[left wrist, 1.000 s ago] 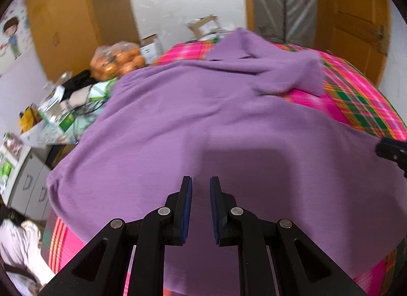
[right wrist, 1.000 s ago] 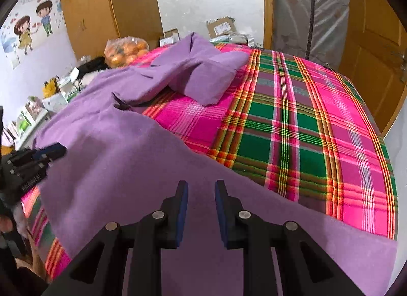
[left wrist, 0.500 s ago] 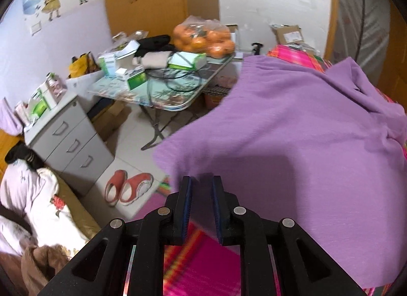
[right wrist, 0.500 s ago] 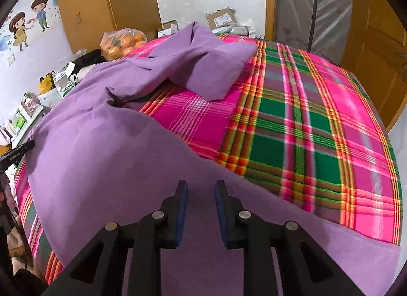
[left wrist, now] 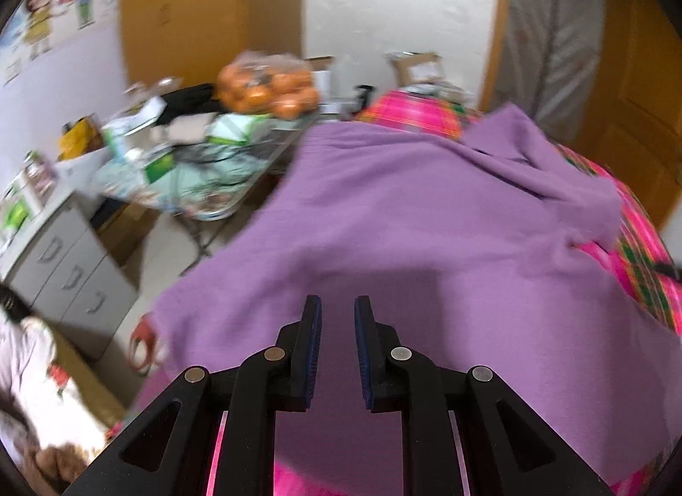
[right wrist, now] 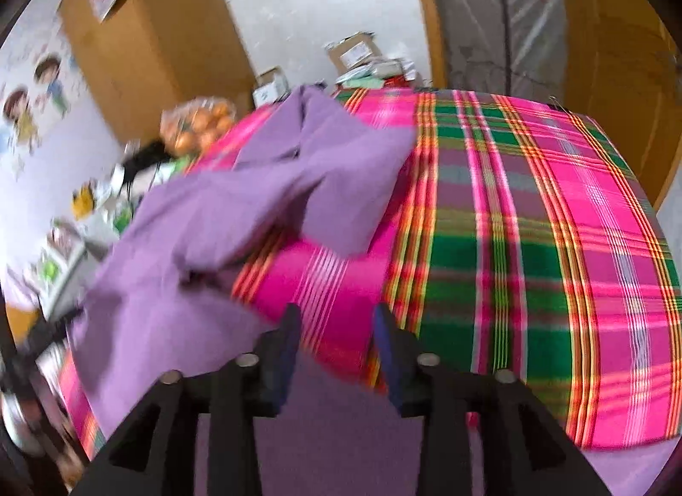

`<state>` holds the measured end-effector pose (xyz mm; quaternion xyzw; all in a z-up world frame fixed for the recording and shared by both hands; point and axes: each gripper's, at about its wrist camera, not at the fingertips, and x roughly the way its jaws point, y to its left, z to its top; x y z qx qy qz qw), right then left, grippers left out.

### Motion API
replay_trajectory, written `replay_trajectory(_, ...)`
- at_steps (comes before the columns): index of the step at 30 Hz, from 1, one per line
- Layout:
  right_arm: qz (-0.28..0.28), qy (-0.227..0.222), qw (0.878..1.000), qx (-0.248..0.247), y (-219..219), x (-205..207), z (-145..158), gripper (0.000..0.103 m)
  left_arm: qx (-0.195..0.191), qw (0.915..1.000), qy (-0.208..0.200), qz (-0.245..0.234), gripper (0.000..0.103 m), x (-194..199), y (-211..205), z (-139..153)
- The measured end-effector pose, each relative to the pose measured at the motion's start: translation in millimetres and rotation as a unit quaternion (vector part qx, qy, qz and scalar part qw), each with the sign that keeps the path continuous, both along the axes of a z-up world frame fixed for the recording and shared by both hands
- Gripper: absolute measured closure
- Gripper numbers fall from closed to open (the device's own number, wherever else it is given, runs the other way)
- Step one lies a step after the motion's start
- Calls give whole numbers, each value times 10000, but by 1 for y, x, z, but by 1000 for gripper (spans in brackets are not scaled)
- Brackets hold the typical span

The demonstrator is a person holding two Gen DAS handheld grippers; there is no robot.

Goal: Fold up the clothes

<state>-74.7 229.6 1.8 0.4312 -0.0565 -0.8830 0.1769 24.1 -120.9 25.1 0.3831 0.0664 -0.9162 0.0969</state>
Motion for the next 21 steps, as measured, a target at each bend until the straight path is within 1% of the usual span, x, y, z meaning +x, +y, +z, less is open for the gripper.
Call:
replay_trajectory(3,-250,-159,9986,-442,7,-31,5,61,55,9994,-62,-323,86,-7,23,-4)
replay_trajectory(7,-715,-452,9907,-1061,15,-79,0,60,132,9981,-117,-594,86,-13,42,-12)
replay_trajectory(10,-894,-771,9854,-1228,18,-112,-16,59,167,9973,-178,-691,86,-15,48,-18)
replay_trajectory(13,-857,-1026,9823,-1310,16,-133,-32,59,197,9970,-213,-720,86,-16,48,-23)
replay_trajectory(14,-773,-1077,9817,-1366,13,-137,-34,68,192,9970,-186,-722,86,-16,48,-24)
replay_trajectory(15,-696,-1027,9830,-1356,9,-138,-32,80,199,9970,-173,-724,86,-16,48,-24)
replay_trajectory(16,-608,-868,9861,-1280,2,-136,-26,89,208,9970,-161,-725,86,-15,47,-24)
replay_trajectory(18,-328,-378,9926,-1109,-15,-124,-5,90,226,9970,-138,-727,86,-14,47,-24)
replay_trajectory(20,170,85,9944,-1039,-43,-108,20,91,234,9972,-132,-695,86,-12,45,-24)
replay_trajectory(21,490,244,9938,-965,-61,-98,30,91,237,9973,-129,-677,86,-11,45,-24)
